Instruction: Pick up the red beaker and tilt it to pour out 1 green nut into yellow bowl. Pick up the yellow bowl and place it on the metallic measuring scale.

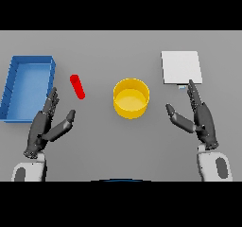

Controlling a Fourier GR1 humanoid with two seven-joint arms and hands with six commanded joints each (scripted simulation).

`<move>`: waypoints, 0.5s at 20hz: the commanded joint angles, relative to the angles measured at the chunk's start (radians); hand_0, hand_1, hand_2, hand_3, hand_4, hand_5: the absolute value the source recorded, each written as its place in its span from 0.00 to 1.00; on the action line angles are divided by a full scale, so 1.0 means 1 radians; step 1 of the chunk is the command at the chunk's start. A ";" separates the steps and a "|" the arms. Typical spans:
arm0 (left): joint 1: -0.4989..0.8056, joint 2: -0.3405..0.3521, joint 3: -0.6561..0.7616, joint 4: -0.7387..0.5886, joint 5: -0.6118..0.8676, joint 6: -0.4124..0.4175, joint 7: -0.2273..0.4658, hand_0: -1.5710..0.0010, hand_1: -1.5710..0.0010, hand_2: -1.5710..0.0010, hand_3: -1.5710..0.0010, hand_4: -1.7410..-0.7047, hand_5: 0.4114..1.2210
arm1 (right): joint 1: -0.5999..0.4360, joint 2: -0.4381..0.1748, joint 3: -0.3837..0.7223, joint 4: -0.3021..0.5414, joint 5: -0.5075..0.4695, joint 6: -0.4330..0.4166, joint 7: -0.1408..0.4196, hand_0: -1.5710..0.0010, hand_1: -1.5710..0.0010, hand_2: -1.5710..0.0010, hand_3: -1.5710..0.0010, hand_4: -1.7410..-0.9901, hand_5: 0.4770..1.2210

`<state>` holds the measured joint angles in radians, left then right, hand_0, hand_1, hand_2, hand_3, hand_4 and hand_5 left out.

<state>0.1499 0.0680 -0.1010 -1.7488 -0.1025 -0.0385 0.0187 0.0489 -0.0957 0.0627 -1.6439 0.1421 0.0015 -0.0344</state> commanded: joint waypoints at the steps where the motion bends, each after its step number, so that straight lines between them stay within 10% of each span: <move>1: -0.001 -0.001 -0.005 -0.002 -0.006 0.001 0.002 1.00 1.00 1.00 1.00 0.54 0.30 | -0.002 0.002 -0.004 -0.007 -0.025 0.016 -0.003 1.00 1.00 1.00 1.00 0.69 0.15; 10: -0.144 -0.020 0.022 0.170 -0.036 0.034 0.029 1.00 1.00 1.00 1.00 0.51 0.31 | 0.002 -0.015 -0.011 -0.001 -0.056 0.060 -0.045 1.00 1.00 1.00 1.00 0.59 0.20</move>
<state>0.0050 0.0484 -0.0786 -1.5788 -0.1386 -0.0035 0.0539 0.0500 -0.1109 0.0517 -1.6453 0.0859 0.0611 -0.0784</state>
